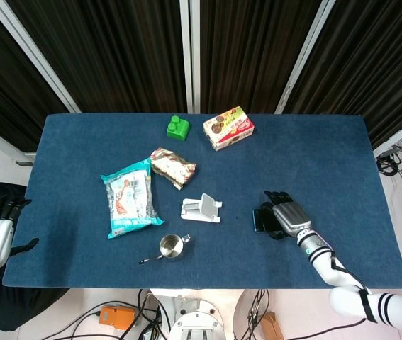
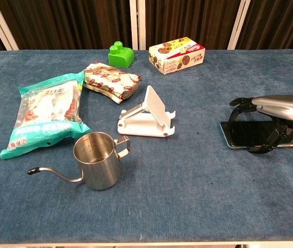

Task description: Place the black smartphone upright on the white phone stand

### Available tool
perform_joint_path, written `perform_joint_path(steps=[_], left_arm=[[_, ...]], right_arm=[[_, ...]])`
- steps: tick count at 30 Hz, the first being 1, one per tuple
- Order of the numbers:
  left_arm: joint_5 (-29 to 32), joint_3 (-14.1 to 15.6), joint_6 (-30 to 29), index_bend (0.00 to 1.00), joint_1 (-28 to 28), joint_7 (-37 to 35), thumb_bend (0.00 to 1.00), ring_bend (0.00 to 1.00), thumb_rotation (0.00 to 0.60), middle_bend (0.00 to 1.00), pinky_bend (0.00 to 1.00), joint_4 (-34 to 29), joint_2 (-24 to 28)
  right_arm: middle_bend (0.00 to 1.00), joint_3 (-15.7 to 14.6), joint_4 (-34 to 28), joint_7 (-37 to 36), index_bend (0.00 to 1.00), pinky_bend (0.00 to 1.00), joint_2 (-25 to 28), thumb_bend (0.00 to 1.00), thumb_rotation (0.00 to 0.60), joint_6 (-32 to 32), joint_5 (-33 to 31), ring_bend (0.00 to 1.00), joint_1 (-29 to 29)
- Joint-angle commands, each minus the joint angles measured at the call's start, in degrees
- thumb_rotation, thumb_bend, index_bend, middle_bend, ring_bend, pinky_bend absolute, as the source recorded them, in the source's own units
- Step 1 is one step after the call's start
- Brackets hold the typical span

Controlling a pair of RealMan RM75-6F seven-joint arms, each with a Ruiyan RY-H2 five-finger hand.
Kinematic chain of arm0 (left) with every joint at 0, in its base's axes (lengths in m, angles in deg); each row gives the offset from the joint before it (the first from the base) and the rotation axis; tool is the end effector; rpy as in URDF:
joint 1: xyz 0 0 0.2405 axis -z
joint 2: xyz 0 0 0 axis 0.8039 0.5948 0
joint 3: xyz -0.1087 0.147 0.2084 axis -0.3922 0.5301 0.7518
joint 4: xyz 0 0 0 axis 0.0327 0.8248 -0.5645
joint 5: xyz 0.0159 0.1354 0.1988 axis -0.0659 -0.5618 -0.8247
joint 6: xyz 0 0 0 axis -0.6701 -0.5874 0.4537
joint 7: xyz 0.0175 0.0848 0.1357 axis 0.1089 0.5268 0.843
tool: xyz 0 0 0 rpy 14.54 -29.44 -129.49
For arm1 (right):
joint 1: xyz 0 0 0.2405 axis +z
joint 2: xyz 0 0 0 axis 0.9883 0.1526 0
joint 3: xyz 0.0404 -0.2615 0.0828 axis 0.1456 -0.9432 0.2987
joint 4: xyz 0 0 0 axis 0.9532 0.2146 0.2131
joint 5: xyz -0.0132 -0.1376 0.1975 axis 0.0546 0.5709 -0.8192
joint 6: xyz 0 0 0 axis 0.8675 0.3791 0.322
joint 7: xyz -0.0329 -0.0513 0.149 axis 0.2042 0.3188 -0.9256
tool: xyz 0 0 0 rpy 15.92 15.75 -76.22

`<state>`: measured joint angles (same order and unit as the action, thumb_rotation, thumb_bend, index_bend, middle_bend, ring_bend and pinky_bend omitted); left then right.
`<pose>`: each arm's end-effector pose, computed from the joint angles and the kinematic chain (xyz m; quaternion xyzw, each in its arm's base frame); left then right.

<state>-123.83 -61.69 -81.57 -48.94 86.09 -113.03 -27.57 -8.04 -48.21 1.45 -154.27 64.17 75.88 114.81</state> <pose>-0.3652 0.2013 0.1245 -0.5981 -0.3686 -0.3472 0.6211 -0.2517 -0.3272 -0.0454 0.7504 -0.4664 0.2578 0.3910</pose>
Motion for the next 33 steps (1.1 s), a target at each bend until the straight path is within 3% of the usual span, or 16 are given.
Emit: perform_joint_path(steps=[1, 5, 12, 16, 22, 33], left_arm=[[0.0, 0.0, 0.1, 0.20, 0.0, 0.0, 0.04, 0.08, 0.600, 0.17, 0.00, 0.0, -0.1], [0.0, 0.1, 0.1, 0.20, 0.0, -0.1, 0.04, 0.08, 0.600, 0.17, 0.00, 0.1, -0.2], [-0.3, 0.0, -0.1, 0.20, 0.1, 0.0, 0.04, 0.08, 0.600, 0.17, 0.00, 0.0, -0.2], [-0.2, 0.1, 0.0, 0.20, 0.1, 0.0, 0.04, 0.08, 0.600, 0.17, 0.00, 0.0, -0.2], [-0.2, 0.1, 0.2, 0.20, 0.1, 0.0, 0.04, 0.08, 0.600, 0.17, 0.00, -0.2, -0.2], [-0.2, 0.2, -0.2, 0.20, -0.1, -0.1, 0.04, 0.08, 0.600, 0.17, 0.00, -0.4, 0.2]], right_arm=[[0.05, 0.3, 0.3, -2.7, 0.53, 0.03, -0.3, 0.44, 0.600, 1.1, 1.2, 0.00, -0.6], [0.16, 0.8, 1.5, -9.1, 0.59, 0.07, -1.3, 0.44, 0.600, 3.8, 4.2, 0.01, -2.2], [0.36, 0.8, 6.3, -19.6, 0.64, 0.17, -4.1, 0.45, 0.600, 7.7, 10.4, 0.21, -4.0], [0.38, 0.4, 8.6, -23.5, 0.65, 0.24, -5.2, 0.44, 0.600, 9.3, 13.2, 0.26, -4.5], [0.41, 0.2, 10.0, -28.4, 0.66, 0.43, -5.7, 0.44, 0.600, 11.0, 16.2, 0.32, -4.6], [0.41, 3.9, 1.0, -43.5, 0.66, 0.46, -4.2, 0.45, 0.600, 15.0, 22.1, 0.33, -1.7]])
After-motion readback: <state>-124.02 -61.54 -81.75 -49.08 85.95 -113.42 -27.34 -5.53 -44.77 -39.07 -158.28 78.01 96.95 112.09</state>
